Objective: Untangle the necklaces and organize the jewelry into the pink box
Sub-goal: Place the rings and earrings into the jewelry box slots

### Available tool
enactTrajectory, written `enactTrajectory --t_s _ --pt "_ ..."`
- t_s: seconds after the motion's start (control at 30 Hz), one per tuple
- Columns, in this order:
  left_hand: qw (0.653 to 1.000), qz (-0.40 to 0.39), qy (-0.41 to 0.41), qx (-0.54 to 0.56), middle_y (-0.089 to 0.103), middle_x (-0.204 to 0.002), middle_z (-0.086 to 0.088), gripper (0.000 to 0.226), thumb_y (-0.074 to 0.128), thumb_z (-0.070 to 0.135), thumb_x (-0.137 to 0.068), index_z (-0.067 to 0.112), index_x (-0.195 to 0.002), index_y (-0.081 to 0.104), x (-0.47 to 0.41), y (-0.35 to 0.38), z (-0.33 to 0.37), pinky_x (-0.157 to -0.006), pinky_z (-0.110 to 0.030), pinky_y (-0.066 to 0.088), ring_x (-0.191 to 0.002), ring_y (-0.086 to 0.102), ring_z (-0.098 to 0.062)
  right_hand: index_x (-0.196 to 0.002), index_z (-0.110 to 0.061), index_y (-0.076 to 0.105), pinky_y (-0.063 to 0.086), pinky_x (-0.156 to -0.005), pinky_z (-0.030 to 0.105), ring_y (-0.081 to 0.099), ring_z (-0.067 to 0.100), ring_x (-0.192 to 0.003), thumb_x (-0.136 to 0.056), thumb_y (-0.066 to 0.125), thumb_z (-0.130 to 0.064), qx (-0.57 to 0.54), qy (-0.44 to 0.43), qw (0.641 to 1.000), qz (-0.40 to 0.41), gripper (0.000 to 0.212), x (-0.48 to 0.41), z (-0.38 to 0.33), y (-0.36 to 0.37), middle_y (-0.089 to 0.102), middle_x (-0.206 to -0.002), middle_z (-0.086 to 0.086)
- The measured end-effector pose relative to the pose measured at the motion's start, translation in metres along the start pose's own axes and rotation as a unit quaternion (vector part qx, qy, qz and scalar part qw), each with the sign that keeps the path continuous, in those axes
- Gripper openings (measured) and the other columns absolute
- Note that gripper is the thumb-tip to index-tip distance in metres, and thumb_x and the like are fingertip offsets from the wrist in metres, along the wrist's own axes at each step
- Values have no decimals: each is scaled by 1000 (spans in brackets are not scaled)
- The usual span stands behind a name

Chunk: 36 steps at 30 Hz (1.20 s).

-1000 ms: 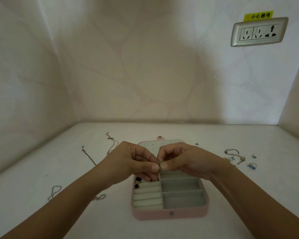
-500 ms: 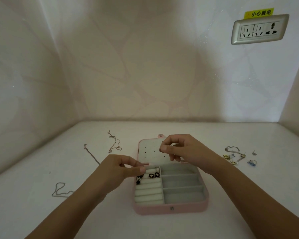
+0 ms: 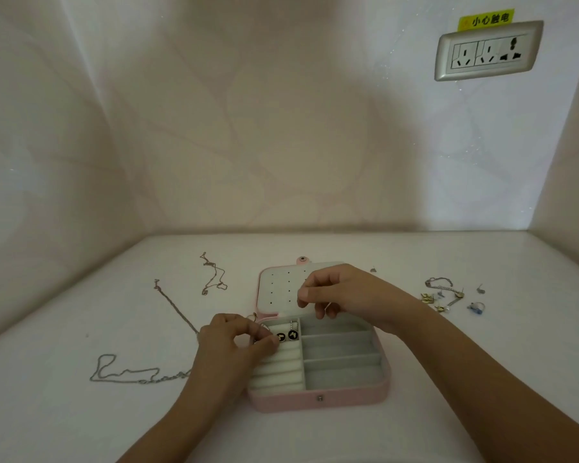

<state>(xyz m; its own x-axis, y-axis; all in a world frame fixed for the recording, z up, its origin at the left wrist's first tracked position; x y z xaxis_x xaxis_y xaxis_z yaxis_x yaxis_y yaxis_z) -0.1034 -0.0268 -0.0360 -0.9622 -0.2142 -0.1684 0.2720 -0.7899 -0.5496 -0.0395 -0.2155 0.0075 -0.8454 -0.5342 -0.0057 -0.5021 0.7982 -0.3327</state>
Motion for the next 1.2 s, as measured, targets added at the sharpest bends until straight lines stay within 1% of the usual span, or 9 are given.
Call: enactTrajectory --t_s 0.2,0.37,0.47,0.57,0.7,0.83,0.93,1.07,1.2 --pt "1000 11 -6 1 53 -101 10 15 74 20 -78 27 -67 66 0 5 -5 -82 -28 29 -110 44 -18 -84 -13 69 44 -61 17 56 5 -64 -92 60 -18 -4 10 1000 -6 12 -1 0 0 68 -80 -10" --pt "1000 11 16 -17 50 -101 15 12 71 21 -80 29 -73 65 -1 6 -8 -83 -29 30 -109 44 -18 -84 -13 69 44 -61 16 56 5 -64 -90 63 -18 9 4 1000 4 10 0 0 2 67 -80 -8" --pt "1000 18 6 -2 54 -101 13 23 73 22 -79 35 -62 66 -2 4 -6 -84 -29 30 -109 45 -18 -80 -18 70 43 -59 12 55 -1 -59 -85 70 -21 83 -45 995 43 6 0 -2 7 65 -67 -16" --pt "1000 21 9 -13 55 -101 13 25 75 25 -77 42 -62 67 -3 1 -3 -86 -30 33 -107 47 -16 -76 -24 73 44 -63 19 51 2 -65 -78 76 -24 183 -103 977 39 4 -1 0 19 67 -79 -10" --pt "999 36 10 25 63 -93 7 24 77 22 -76 31 -55 68 -1 -1 5 -73 -20 35 -95 57 -12 -80 -26 74 39 -63 14 51 0 -71 -73 81 -30 274 -118 954 25 10 -2 5 31 60 -80 -12" --pt "964 -22 -64 258 73 -79 2 13 70 23 -80 16 -70 73 1 -8 19 -71 -23 39 -74 63 -5 -76 -25 77 42 -65 23 54 5 -67 -71 83 -27 125 -106 985 45 8 2 -5 29 68 -74 -3" --pt "920 -69 -90 376 70 -72 -2 14 65 23 -77 10 -75 70 4 -8 32 -59 -18 47 -64 63 -6 -78 -21 77 48 -71 17 64 4 -71 -76 79 -21 18 -108 993 52 3 5 -12 29 73 -76 0" --pt "898 -63 -105 422 57 -48 6 13 57 12 -87 3 -80 63 6 -8 43 -42 -12 42 -41 53 -2 -76 -21 75 41 -62 6 60 -6 -62 -80 74 -17 -42 -98 992 72 5 6 -14 27 69 -64 -12" --pt "897 -58 -96 428 56 -46 6 15 56 9 -87 4 -75 62 5 -7 43 -41 -12 41 -38 51 -3 -81 -17 77 50 -73 12 69 4 -76 -78 77 -13 -52 -83 994 42 5 5 -13 30 75 -78 -1"
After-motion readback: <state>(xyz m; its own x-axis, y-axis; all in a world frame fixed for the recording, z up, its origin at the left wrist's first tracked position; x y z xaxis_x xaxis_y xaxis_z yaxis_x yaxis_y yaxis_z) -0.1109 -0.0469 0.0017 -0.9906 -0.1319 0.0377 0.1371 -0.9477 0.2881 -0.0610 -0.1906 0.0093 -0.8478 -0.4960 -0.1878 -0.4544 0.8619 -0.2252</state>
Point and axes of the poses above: each hand's wrist, its own x-axis away from the middle knuckle, its own y-axis out of the palm, z = x × y, the point moved 1 cm from there along -x, towards the middle knuckle
